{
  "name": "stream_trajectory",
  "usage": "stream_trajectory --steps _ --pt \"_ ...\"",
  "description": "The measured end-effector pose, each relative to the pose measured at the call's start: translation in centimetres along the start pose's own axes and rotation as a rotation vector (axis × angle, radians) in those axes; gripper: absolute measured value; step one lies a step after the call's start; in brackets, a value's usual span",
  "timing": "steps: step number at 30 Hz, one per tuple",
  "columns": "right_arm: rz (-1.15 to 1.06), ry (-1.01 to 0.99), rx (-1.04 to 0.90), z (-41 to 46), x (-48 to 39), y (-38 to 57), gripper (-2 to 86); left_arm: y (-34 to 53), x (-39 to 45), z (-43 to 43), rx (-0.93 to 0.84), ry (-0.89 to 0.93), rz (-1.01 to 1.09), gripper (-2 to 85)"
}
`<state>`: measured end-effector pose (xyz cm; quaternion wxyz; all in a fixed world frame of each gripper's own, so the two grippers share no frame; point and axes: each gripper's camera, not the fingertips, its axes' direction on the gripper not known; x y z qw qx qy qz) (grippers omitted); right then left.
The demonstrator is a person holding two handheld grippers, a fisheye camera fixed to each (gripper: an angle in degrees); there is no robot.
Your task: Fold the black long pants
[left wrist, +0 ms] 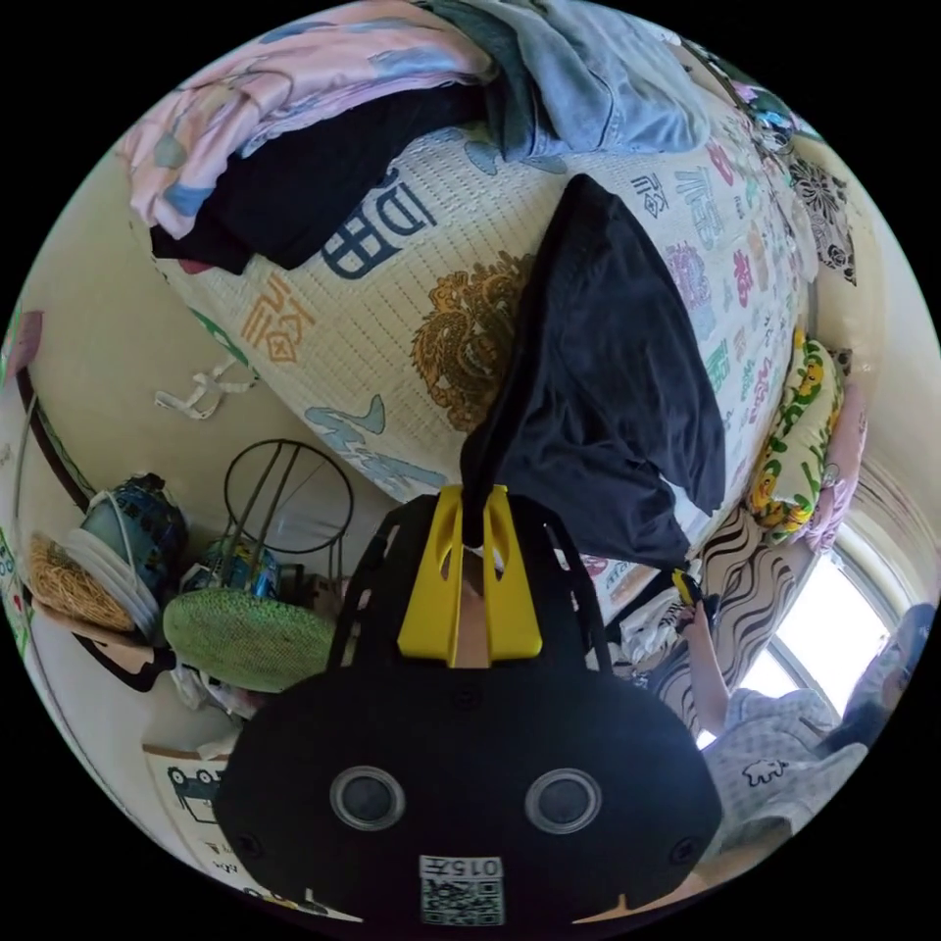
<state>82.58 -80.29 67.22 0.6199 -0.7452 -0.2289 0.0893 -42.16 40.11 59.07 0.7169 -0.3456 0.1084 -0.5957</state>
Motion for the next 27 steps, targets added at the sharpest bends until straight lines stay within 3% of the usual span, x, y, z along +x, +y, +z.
stream_trajectory --steps 7,20,27 --pt "-0.087 -0.127 -0.101 -7.3 -4.1 -3.1 -0.3 -2.4 1.1 -3.5 0.106 0.251 0.032 0.5" --pt "-0.094 -0.022 -0.178 -9.3 -13.2 -15.2 1.8 -11.1 3.1 -0.7 0.229 0.318 -0.059 1.8" --pt "-0.140 -0.096 0.059 -12.6 -14.8 -15.7 9.8 -11.0 2.9 0.2 0.372 0.432 -0.056 7.4"
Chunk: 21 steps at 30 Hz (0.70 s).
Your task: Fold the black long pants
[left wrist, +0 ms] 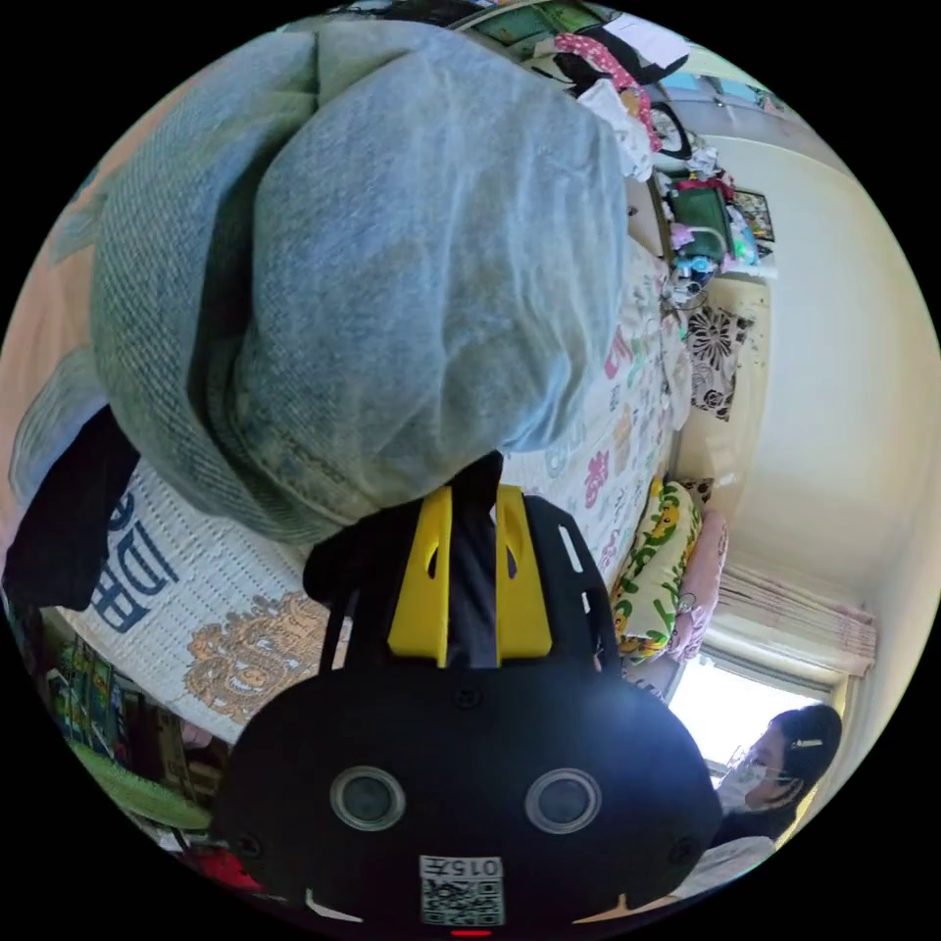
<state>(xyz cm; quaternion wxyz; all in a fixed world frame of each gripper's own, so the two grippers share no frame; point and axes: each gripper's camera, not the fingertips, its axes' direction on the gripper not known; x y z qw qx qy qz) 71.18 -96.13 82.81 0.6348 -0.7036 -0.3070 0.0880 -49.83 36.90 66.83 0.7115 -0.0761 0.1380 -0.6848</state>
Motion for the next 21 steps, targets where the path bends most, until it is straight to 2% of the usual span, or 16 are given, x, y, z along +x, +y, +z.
stream_trajectory --steps 6,9,11,15,21 --pt "-0.085 0.028 0.156 -2.7 -0.1 3.0 10.4 4.3 0.5 -1.0 0.007 0.061 0.149 7.4" --pt "-0.011 0.069 0.125 -1.6 2.1 4.8 11.1 6.7 -2.0 -0.7 -0.020 0.013 0.087 7.9" --pt "0.063 0.018 0.103 -0.1 4.0 5.5 11.8 7.9 -4.1 -0.4 -0.010 0.000 0.009 8.3" --pt "0.131 -0.123 0.191 1.3 4.8 5.5 12.0 10.2 -7.0 0.1 0.075 -0.070 -0.072 8.9" --pt "0.171 -0.064 0.204 3.7 3.7 5.1 12.1 13.1 -7.9 -0.3 0.239 -0.153 -0.031 10.8"
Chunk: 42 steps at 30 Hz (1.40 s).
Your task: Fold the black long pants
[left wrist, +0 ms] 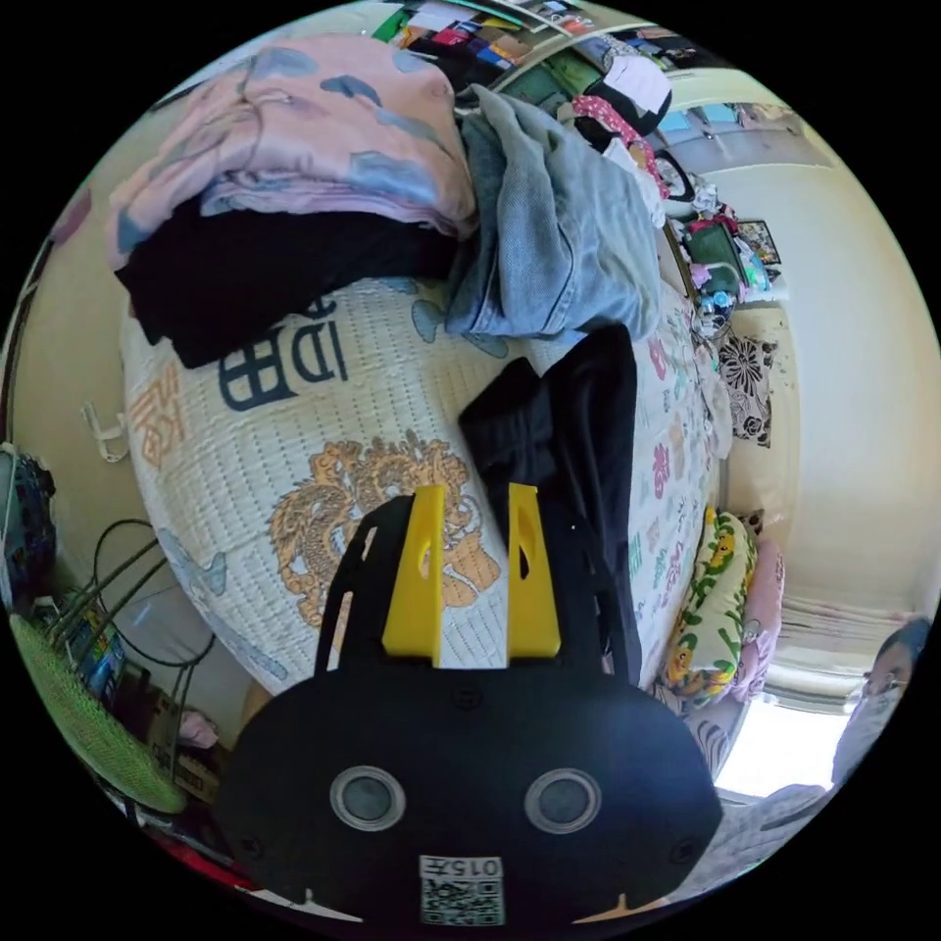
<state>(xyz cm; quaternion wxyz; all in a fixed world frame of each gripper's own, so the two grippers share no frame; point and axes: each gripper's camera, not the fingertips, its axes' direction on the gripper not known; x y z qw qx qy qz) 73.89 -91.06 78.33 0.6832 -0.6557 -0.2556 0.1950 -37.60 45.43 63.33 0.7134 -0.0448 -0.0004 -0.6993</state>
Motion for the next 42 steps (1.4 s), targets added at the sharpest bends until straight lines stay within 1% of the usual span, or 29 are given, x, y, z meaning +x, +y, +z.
stream_trajectory --steps 3,6,8,10,13,15,17,20,22,24,26,27,29,30,31,32,33,34,35,36,38,40,41,42 --pt "0.038 -0.049 -0.002 1.9 -0.1 -0.2 13.1 0.1 -0.7 1.2 0.016 0.123 -0.017 12.7" --pt "0.022 0.023 -0.028 4.1 -1.2 -0.8 12.2 -0.5 0.0 2.9 0.045 0.111 0.006 12.7" --pt "0.004 0.077 -0.051 5.9 -2.1 -1.1 11.3 -0.9 0.1 4.3 0.012 0.109 -0.018 9.2" --pt "-0.001 0.089 -0.068 7.1 -2.5 -1.3 10.4 -1.0 0.4 4.6 -0.026 0.127 -0.008 3.0" --pt "-0.003 0.030 -0.082 9.0 -2.9 -1.5 7.7 -0.4 0.1 2.6 -0.020 0.138 0.067 1.7" --pt "0.002 0.011 -0.085 10.2 -3.2 -1.5 7.8 0.3 -1.3 1.0 -0.014 0.193 0.070 1.5" --pt "-0.010 0.013 -0.118 12.3 -3.6 -1.5 8.2 1.3 -3.2 -0.1 -0.012 0.217 0.041 1.6" --pt "-0.021 0.010 -0.149 15.2 -4.2 -1.2 8.6 3.0 -6.6 -1.0 0.012 0.136 -0.039 2.5" --pt "-0.035 0.028 -0.166 16.9 -4.8 -0.9 8.8 4.4 -9.0 -0.6 -0.013 0.163 -0.138 4.3" --pt "-0.091 0.053 -0.177 18.6 -6.1 -0.3 8.8 5.4 -9.7 -0.9 0.013 0.188 -0.165 5.1" --pt "-0.252 0.099 -0.208 21.5 -9.3 1.3 8.7 6.0 -9.6 -2.0 0.051 0.171 -0.145 6.1" --pt "-0.311 0.125 -0.229 22.5 -10.4 1.9 8.8 6.3 -9.5 -3.0 0.076 0.129 -0.143 7.2" --pt "-0.541 0.246 -0.379 27.9 -14.6 5.2 9.3 6.2 -8.9 -4.4 0.114 0.076 -0.106 8.4" --pt "-0.594 0.266 -0.423 29.5 -15.6 6.2 9.6 5.8 -8.1 -5.0 0.121 0.075 -0.047 9.0" --pt "-0.699 0.281 -0.500 32.9 -17.5 8.4 10.1 5.1 -7.1 -5.1 0.101 0.081 0.036 9.6" --pt "-0.795 0.279 -0.579 36.4 -19.3 10.9 10.3 4.7 -6.6 -5.0 0.080 0.072 0.071 9.9" --pt "-0.839 0.271 -0.620 38.3 -20.1 12.1 10.4 3.8 -5.6 -4.6 0.035 0.043 0.139 10.5" --pt "-0.920 0.240 -0.698 42.1 -21.8 14.8 10.6 2.9 -4.8 -4.0 0.002 0.005 0.199 10.7" --pt "-0.984 0.194 -0.763 45.9 -23.3 17.4 10.7 2.4 -4.4 -3.7 -0.015 -0.013 0.223 10.8" --pt "-1.015 0.177 -0.800 47.8 -24.0 18.8 10.8 1.5 -4.0 -2.7 -0.056 -0.034 0.262 10.9" --pt "-1.107 0.133 -0.906 55.0 -26.5 23.9 11.3 0.4 -3.8 -1.1 -0.148 -0.055 0.305 10.6" --pt "-1.172 0.144 -0.949 60.0 -28.1 27.3 11.5 -0.5 -3.9 0.9 -0.262 -0.070 0.352 8.5" --pt "-1.206 0.157 -0.970 63.2 -29.0 29.2 11.6 -0.6 -3.9 1.1 -0.273 -0.074 0.369 6.8" --pt "-1.220 0.167 -0.978 64.6 -29.3 30.0 11.7 -0.6 -3.8 1.2 -0.287 -0.049 0.420 3.2"
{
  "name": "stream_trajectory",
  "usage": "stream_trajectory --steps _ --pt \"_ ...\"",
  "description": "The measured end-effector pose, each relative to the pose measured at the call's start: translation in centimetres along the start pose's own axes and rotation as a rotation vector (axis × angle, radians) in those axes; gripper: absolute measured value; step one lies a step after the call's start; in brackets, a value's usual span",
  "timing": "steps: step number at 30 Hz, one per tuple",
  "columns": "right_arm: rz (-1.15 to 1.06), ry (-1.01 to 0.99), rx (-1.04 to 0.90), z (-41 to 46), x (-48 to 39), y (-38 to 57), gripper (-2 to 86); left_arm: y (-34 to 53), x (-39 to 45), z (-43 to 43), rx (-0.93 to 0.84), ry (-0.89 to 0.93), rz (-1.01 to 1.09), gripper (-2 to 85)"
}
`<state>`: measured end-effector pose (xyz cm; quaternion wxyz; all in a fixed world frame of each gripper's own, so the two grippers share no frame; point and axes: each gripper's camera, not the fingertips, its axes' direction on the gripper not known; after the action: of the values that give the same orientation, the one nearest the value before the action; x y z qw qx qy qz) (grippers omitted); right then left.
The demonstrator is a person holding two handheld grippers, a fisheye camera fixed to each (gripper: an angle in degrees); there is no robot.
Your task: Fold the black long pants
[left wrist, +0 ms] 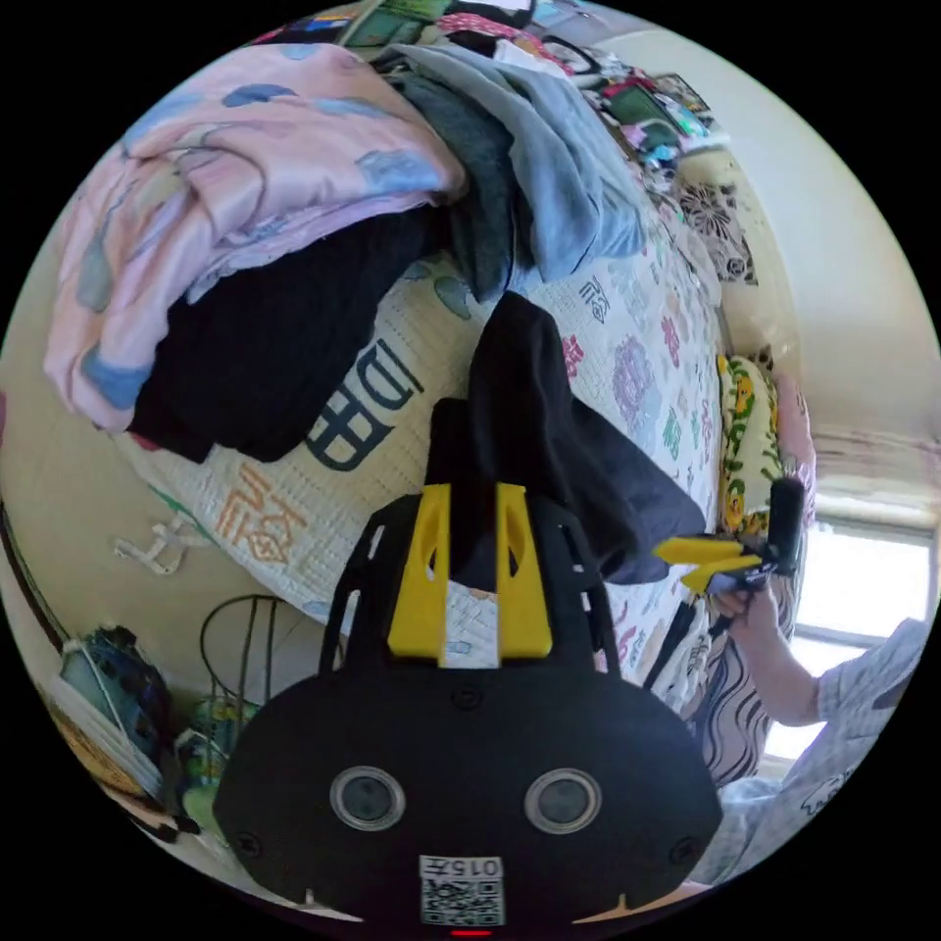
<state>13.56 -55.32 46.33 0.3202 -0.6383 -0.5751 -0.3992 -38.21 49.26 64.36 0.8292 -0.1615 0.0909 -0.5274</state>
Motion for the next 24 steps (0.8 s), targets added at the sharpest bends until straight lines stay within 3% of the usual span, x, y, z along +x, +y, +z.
stream_trajectory --steps 4,7,12,16,20,24 --pt "0.020 0.122 -0.118 6.4 0.0 -7.6 11.8 0.8 0.9 -1.4 0.032 0.167 0.218 1.0" --pt "0.079 0.123 -0.142 8.9 1.2 -10.8 10.6 2.1 -0.1 -2.5 0.044 0.320 0.264 0.0" --pt "0.157 0.094 -0.189 12.3 3.2 -14.2 9.2 4.3 -2.2 -0.2 -0.127 0.407 0.218 0.0" --pt "0.120 0.158 -0.221 15.5 2.9 -17.8 9.5 5.1 -2.6 1.3 -0.108 0.470 0.115 1.9" --pt "0.015 0.262 -0.287 20.2 1.5 -22.5 11.2 4.9 -1.4 1.0 -0.062 0.385 0.108 6.3" --pt "0.011 0.357 -0.414 25.6 2.4 -25.8 12.0 3.2 3.3 0.6 -0.120 0.062 0.274 8.1"
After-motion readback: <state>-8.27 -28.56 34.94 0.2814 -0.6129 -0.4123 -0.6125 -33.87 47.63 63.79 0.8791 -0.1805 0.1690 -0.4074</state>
